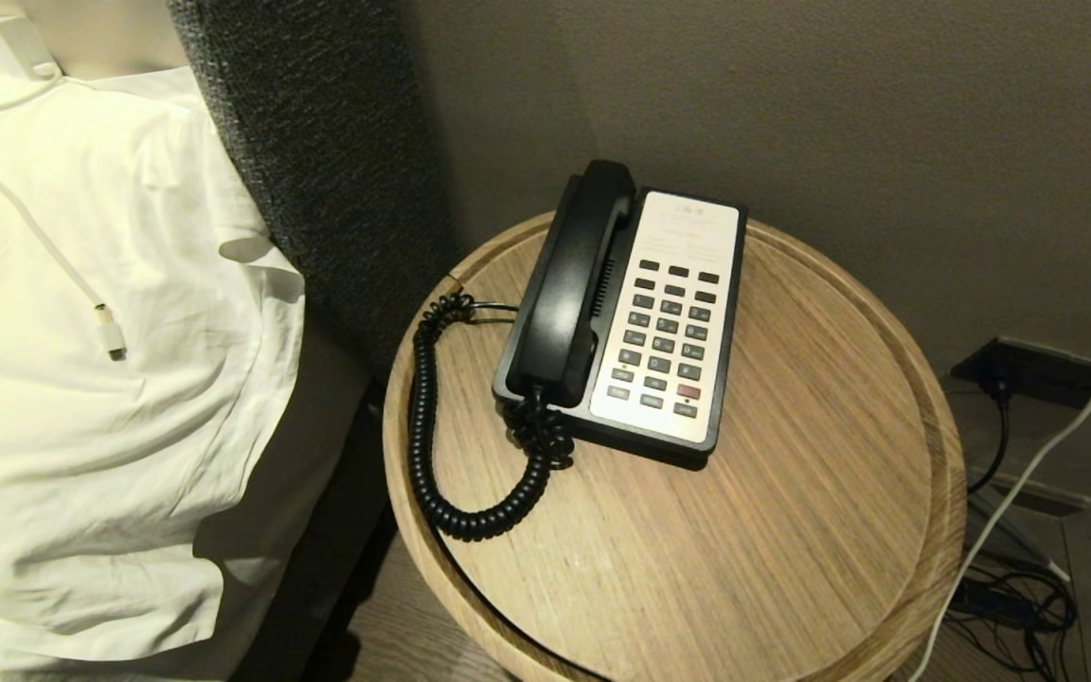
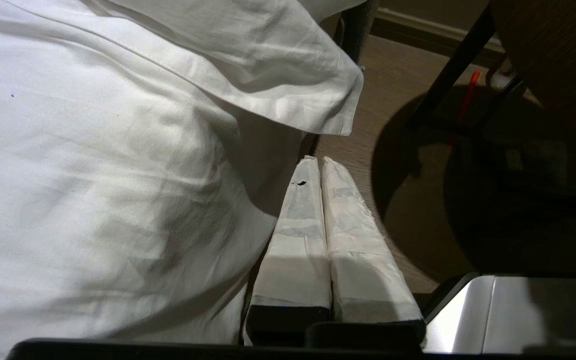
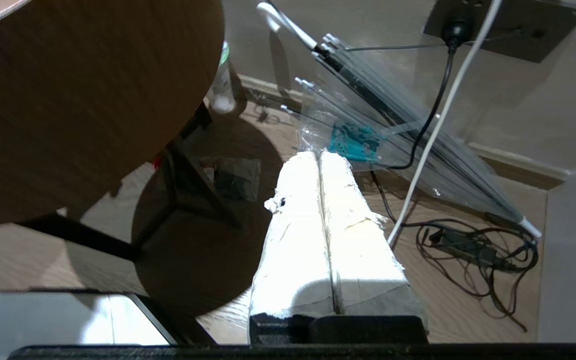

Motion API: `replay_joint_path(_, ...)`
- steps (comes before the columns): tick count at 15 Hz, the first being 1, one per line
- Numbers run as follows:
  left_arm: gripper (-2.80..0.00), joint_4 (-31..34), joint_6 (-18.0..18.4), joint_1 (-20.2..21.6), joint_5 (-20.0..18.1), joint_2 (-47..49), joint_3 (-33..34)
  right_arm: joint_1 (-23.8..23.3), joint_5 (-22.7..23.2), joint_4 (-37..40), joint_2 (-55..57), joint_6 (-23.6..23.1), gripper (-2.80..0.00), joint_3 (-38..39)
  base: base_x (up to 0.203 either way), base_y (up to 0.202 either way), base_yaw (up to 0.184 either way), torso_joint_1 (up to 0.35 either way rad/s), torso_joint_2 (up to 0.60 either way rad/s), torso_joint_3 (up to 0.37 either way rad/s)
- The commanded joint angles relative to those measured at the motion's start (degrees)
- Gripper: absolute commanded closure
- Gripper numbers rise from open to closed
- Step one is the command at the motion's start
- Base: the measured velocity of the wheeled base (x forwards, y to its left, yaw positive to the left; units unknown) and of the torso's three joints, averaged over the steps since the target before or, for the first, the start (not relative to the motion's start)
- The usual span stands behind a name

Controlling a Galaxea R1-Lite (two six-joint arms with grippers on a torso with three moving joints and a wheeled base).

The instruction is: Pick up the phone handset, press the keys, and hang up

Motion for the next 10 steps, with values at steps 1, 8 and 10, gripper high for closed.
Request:
replay_joint_path(1, 0.00, 0.3, 0.9, 0.0, -0.2, 0.1, -0.3, 0.0, 0.1, 0.0, 0.0, -0.2, 0.00, 0.2, 0.000, 0.000, 0.000, 0.000, 0.00, 0.000)
replay_joint_path(8, 0.00, -0.6, 0.8, 0.0, -0.4, 0.1, 0.1, 0.0, -0.2, -0.2, -0.1, 0.3, 0.00, 0.2, 0.000, 0.000, 0.000, 0.000, 0.00, 0.000)
replay_joint_path(10, 0.00, -0.6, 1.0, 0.0, -0.4, 0.1, 0.1, 0.0, -0.2, -0.2, -0.1, 0.3, 0.00, 0.2, 0.000, 0.000, 0.000, 0.000, 0.00, 0.000)
